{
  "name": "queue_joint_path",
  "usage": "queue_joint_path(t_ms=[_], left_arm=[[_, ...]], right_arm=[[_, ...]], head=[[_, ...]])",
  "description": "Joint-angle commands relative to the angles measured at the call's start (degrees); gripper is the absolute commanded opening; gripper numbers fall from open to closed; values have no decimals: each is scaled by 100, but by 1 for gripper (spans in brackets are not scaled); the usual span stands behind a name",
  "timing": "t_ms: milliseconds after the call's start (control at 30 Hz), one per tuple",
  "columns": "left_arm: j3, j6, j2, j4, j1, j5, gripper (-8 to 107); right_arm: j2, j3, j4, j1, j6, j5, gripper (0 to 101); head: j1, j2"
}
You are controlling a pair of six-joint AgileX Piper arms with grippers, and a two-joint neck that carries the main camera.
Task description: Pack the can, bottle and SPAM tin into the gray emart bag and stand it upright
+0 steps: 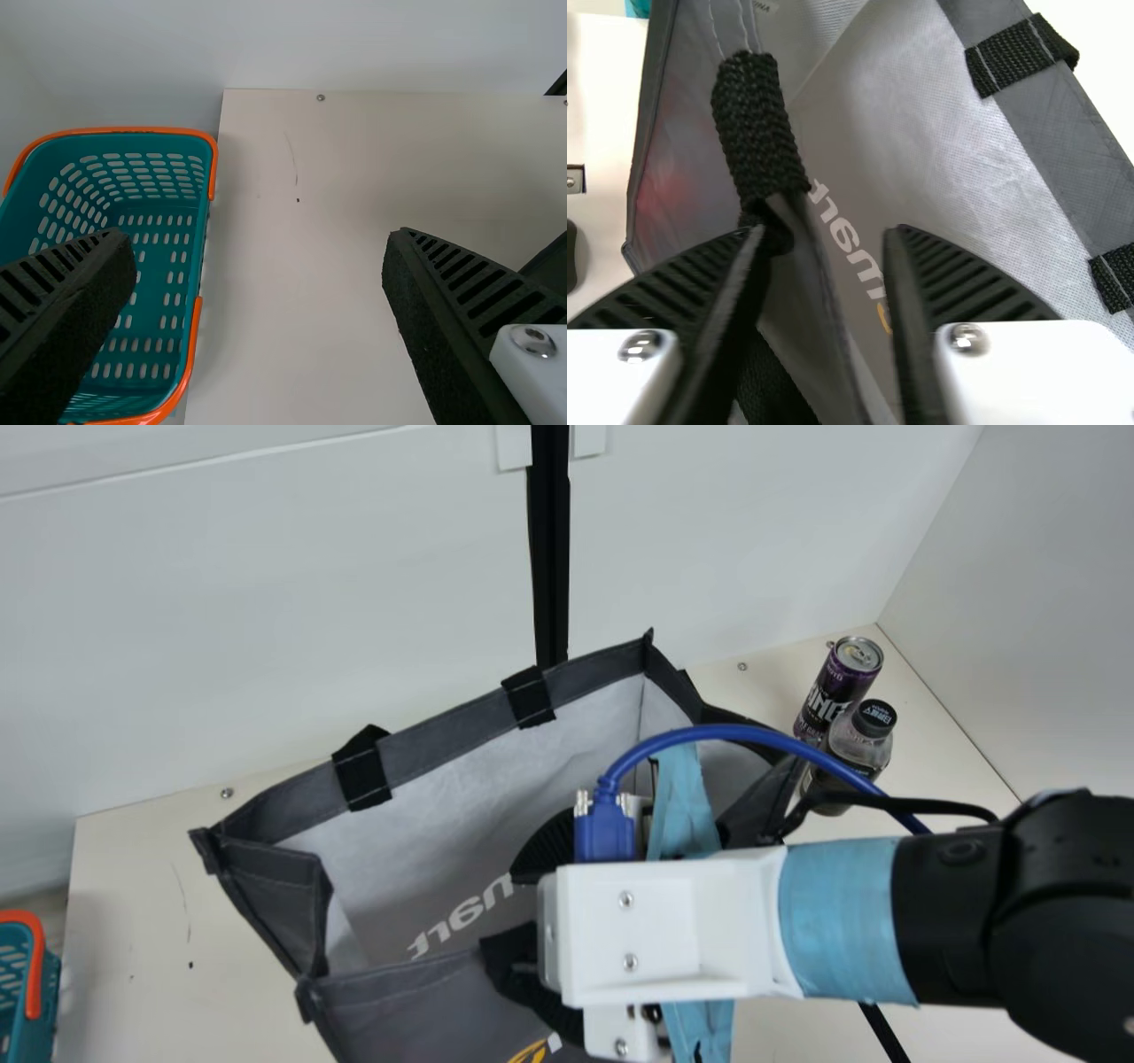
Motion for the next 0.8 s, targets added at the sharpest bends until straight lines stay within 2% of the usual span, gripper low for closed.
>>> queue_joint_path(t_ms=[0,267,767], left_arm=[[0,0,0,0,0,0,90],[0,0,0,0,0,0,90],[0,0,0,0,0,0,90]], right_arm=[[-32,8,-56,77,64,-9,70],[-208,16,-282,396,341,-9,95],[-481,-202,-532,1116,1237,-9,95]], head=[[-130,-14],[-130,-14],[-130,-14]])
